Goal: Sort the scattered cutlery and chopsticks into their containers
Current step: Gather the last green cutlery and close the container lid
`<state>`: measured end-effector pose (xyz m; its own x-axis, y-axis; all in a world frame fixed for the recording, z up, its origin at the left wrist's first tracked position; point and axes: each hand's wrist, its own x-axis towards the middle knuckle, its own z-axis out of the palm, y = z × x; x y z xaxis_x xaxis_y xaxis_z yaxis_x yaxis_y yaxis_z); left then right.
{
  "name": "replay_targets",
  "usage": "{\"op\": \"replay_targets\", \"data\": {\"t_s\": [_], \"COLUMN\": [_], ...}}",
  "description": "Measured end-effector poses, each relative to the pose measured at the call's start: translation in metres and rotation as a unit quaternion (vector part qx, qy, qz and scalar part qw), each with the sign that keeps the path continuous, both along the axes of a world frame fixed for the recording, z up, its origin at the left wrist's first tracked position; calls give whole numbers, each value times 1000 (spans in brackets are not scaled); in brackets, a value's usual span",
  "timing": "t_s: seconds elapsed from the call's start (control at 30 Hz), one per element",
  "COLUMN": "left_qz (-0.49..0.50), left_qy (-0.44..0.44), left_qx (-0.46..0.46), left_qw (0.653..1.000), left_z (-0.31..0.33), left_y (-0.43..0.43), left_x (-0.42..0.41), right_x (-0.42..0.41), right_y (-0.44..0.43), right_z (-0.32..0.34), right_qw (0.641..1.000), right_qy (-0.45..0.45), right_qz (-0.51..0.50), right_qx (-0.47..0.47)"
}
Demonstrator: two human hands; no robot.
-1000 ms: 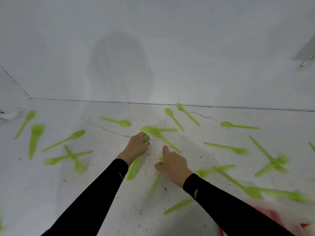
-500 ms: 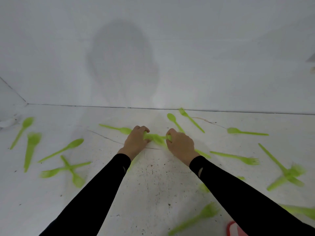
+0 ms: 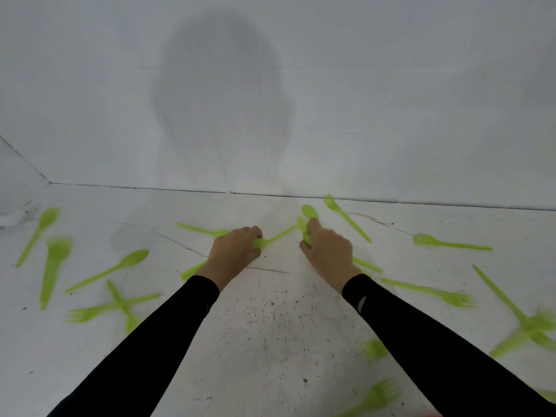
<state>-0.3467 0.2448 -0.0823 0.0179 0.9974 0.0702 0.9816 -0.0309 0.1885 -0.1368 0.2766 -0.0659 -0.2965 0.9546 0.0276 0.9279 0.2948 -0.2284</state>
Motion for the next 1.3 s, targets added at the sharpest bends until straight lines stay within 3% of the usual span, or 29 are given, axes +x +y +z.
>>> {"op": "replay_targets", "data": {"t_s": [0.07, 0.13, 0.23, 0.43, 0.6, 0.63, 0.67, 0.7, 0.8, 0.87, 1.0, 1.2, 1.3], "left_qz": [59, 127, 167, 190, 226, 240, 254, 264, 212, 138, 83, 69, 57], "left_qy": [-197, -402, -571, -728, -731, -724, -698, -650, -381, -221, -162, -69, -99], "left_qx": [9, 44, 83, 113, 129, 138, 142, 133, 16, -41, -81, -68, -70], "left_qw": [979, 906, 800, 649, 631, 631, 654, 700, 900, 965, 980, 993, 991], "left_z": [10, 24, 47, 62, 59, 59, 59, 58, 42, 23, 1, 2, 5], "left_y": [0, -2, -8, -14, -8, -4, 0, 3, 12, 14, 6, -1, -3], "left_x": [-14, -28, -51, -80, -73, -70, -68, -66, -65, -66, -69, -63, -54], "right_x": [7, 14, 19, 13, -1, -4, -7, -10, -18, -20, -17, -10, -12], "right_y": [15, 27, 34, 31, 21, 19, 17, 15, 8, 2, -6, -10, -17], "right_z": [2, 0, -5, -4, 2, 4, 5, 7, 12, 14, 13, 20, 22], "right_qw": [999, 996, 990, 991, 993, 992, 991, 990, 987, 985, 984, 985, 985], "right_qy": [-9, -31, -73, -18, 42, 57, 69, 76, 89, 96, 106, 108, 107], "right_qz": [-32, -69, -96, -105, -70, -63, -56, -51, -33, -24, -16, -26, -22], "right_qx": [-7, -46, -79, -82, -91, -94, -99, -106, -128, -140, -141, -135, -133]}}
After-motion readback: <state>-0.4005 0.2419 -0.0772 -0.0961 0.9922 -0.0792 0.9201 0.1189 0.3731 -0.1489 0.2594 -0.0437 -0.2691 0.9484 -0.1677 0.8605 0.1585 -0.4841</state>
